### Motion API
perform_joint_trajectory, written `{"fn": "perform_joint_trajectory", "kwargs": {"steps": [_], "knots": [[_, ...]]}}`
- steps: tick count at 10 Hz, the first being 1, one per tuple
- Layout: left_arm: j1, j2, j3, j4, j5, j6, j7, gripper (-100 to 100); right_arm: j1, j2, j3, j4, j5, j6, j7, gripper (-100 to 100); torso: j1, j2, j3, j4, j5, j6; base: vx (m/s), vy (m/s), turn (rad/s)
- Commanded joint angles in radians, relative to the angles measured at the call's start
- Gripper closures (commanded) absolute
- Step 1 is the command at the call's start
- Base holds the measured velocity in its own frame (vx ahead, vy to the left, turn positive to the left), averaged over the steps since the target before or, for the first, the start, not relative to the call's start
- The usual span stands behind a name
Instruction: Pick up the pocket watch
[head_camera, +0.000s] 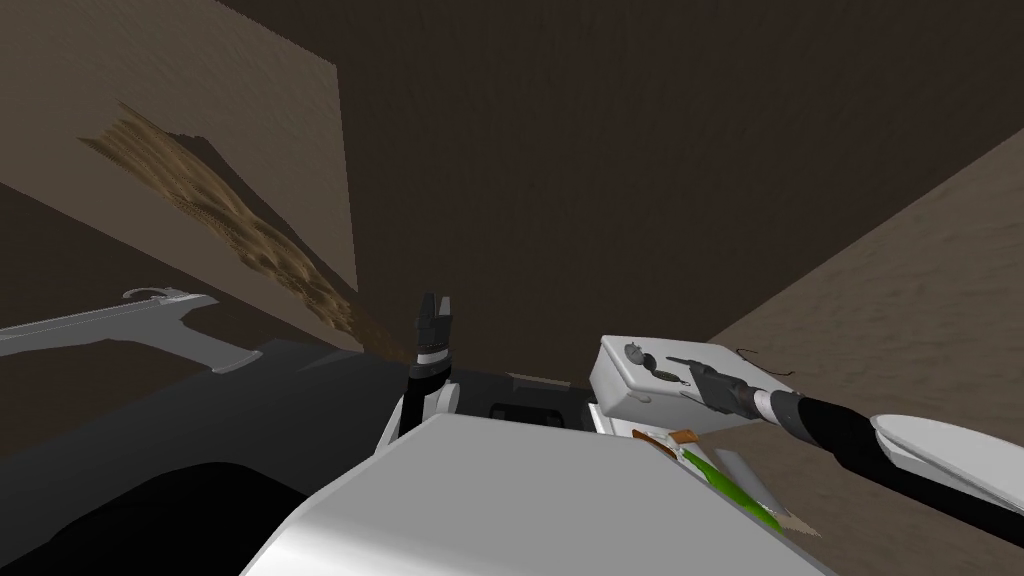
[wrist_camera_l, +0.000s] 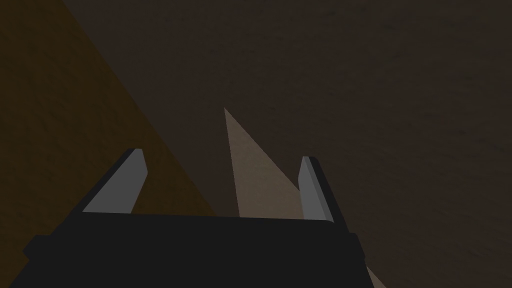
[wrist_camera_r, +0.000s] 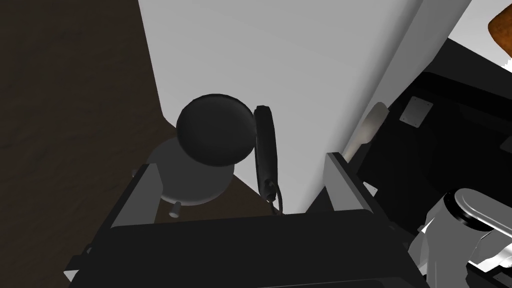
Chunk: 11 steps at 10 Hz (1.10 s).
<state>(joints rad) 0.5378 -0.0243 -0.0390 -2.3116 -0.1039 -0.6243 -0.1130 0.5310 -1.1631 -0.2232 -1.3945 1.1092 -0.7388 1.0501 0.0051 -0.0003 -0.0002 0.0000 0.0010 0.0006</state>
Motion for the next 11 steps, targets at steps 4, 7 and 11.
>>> {"fn": "perform_joint_trajectory", "kwargs": {"steps": [4, 7, 11], "knots": [[0.0, 0.0, 0.0, 0.0, 0.0, 0.0, 0.0, 0, -0.036, 0.026, -0.017, 0.109, -0.018, -0.073, 0.066, -100, -0.002, 0.0, 0.0, 0.0, 0.0, 0.0, 0.007, 0.035, 0.011], [0.0, 0.0, 0.0, 0.0, 0.0, 0.0, 0.0, 0, -0.094, 0.07, -0.054, 0.205, -0.054, -0.168, 0.158, -100, -0.001, 0.0, 0.0, 0.0, 0.0, 0.0, 0.011, 0.066, 0.029], [0.0, 0.0, 0.0, 0.0, 0.0, 0.0, 0.0, 0, -0.085, 0.067, -0.056, 0.23, -0.053, -0.181, 0.162, 100, -0.004, 0.0, 0.0, 0.0, -0.001, 0.0, 0.004, 0.025, 0.002]]}}
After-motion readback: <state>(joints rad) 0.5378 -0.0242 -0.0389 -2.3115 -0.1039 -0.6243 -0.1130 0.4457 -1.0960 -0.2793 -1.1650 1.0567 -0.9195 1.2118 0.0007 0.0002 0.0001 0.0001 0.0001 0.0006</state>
